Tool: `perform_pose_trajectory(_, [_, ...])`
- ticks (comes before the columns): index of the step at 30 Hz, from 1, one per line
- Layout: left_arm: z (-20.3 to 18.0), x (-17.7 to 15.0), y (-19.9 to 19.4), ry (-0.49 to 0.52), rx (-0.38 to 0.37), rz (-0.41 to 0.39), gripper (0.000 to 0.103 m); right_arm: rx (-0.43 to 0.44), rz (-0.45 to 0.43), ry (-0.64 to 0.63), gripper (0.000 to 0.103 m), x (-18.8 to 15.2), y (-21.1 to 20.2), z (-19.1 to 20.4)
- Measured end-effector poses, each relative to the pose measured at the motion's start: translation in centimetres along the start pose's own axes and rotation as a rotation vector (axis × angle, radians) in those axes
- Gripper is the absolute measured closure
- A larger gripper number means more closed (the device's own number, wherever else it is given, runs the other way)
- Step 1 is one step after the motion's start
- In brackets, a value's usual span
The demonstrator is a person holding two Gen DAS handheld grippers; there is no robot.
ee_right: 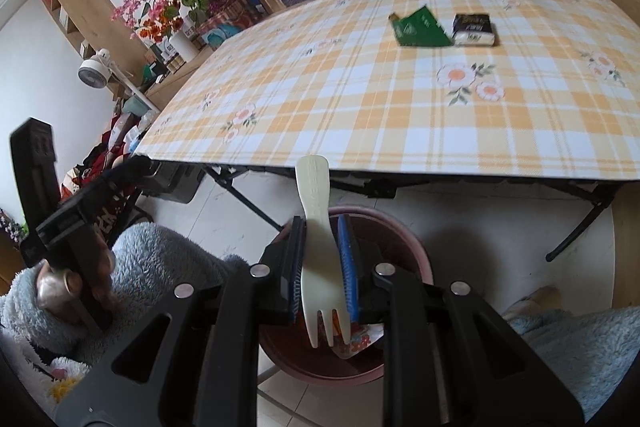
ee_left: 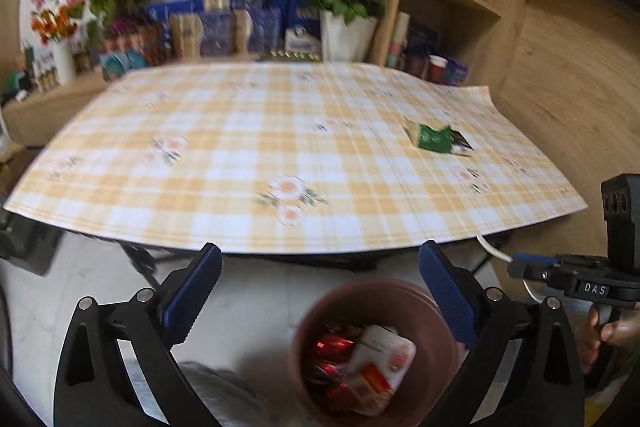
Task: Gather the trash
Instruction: 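Hold the white fork over the bin and open the right tool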
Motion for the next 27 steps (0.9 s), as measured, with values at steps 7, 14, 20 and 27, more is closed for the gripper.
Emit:
perform_pose_trajectory(7, [1.1,-0.2,-0.6,-0.03,0.03,-0.038,0.006,-0.011,0.069,-0.009,0.082,-0.9,2.8,0.2])
perform_pose_trajectory(14, [1.1,-1.1,-0.3,0.006,0.047,-0.014,0.006,-0.038,0.111,-0.047,0.082,-1.2,4.9,0.9])
perform_pose_trajectory(20, [1.5,-1.5,0.4,-0.018,0.038,0.016,0.006,-0.049,0.119,-0.036,0.078,-0.8,5.6,0.6])
perform_pose_trajectory(27, [0.9,-1.7,0.5,0.014,0.045,0.019,0.006,-0.081,0.054,-0.05,0.029,0.0,4.1,0.4])
Point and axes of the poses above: each gripper's, at about its wrist camera, not at the fingertips, and y roughly the way its jaws point, z to its left, x to its top, the point moved 10 cm from there along y, roughly the way its jaws point, and after that the axes turned 3 degrees about y, right-handed, at the moved point
